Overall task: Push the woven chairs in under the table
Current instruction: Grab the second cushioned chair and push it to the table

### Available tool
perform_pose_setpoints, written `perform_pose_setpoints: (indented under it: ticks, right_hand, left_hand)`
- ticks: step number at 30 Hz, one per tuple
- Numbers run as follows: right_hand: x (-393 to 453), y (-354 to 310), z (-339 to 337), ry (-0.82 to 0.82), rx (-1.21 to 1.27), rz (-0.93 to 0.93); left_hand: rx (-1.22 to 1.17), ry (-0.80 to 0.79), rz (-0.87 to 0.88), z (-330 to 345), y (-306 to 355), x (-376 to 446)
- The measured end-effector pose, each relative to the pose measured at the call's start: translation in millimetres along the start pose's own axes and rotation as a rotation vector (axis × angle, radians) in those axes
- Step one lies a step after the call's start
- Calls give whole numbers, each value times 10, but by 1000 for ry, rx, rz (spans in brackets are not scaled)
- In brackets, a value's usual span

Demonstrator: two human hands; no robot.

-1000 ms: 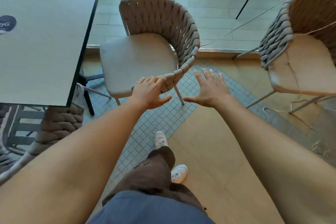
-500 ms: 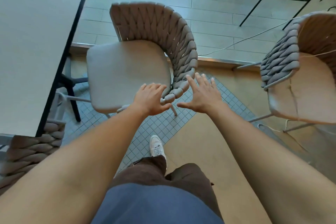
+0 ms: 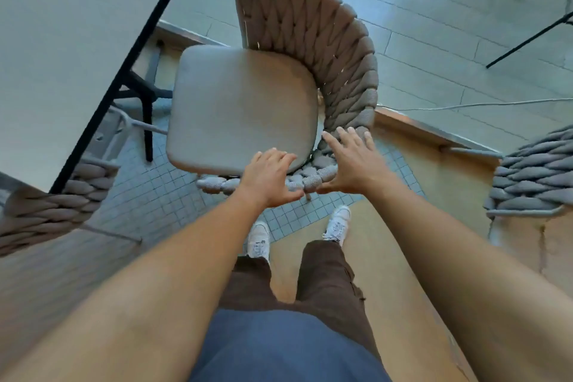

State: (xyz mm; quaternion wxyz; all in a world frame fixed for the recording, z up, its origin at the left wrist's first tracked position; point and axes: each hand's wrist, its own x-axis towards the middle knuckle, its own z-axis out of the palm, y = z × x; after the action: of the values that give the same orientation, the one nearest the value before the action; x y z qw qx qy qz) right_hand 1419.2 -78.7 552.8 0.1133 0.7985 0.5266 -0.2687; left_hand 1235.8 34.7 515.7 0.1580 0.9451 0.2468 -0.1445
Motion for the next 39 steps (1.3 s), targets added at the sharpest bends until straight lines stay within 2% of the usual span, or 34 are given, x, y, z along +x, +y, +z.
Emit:
perform_pose_setpoints:
  ticks: [5, 8, 13, 18, 25, 39]
  right_hand:
    - [412, 215, 151, -101, -172, -260]
    - [596, 274, 273, -103, -244, -389]
    - [763, 349, 518, -174, -385, -522]
    - [843, 302, 601, -163, -396, -471]
    - [854, 274, 676, -83, -361, -439]
    - [930, -619, 700, -77, -264, -334]
  left_hand:
    - [-25, -92, -162, 310, 198, 35]
    - [-27, -148, -231, 499, 301, 119]
    - [-35, -142, -275, 760, 476, 291]
    - [-44, -71, -261, 812, 440, 325]
    - [-68, -60, -106, 738, 230, 285]
    - [-29, -82, -31, 678, -649, -19]
